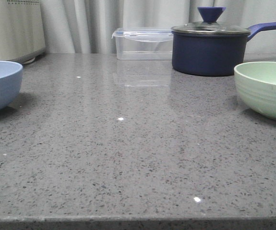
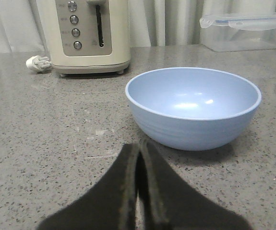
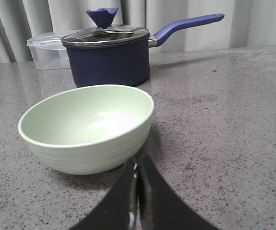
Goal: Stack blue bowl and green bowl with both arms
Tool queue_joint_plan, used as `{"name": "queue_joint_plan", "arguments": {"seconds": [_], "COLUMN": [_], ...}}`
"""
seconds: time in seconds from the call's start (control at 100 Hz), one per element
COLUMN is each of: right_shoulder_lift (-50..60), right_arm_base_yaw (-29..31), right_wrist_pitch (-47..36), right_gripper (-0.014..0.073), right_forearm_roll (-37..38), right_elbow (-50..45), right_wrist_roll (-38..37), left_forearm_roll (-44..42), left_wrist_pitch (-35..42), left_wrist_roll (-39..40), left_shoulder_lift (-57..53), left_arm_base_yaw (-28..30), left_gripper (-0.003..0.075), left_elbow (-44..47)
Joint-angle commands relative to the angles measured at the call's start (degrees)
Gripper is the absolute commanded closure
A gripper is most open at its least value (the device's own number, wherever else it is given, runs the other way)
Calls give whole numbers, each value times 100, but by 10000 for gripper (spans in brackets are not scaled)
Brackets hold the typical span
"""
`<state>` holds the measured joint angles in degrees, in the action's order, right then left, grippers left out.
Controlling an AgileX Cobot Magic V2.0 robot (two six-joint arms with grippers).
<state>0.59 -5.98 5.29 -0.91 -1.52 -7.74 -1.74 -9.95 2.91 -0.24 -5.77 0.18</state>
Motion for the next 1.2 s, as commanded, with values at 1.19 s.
{"name": "queue_joint_plan", "arguments": {"seconds": [1.19], "right_shoulder_lift": [53], "right_arm_base_yaw": [30], "right_wrist_pitch": [22], "right_gripper": [639], "right_forearm_roll": [39], "right_elbow": [357], "right_wrist_roll": [13], "left_forearm_roll": [43], "left_wrist_pitch": [689], "left_wrist_roll": [52], "left_shoulder_lift": [-175], "left_arm_base_yaw": [11], "left_gripper": [741], "left_elbow": [-190]}}
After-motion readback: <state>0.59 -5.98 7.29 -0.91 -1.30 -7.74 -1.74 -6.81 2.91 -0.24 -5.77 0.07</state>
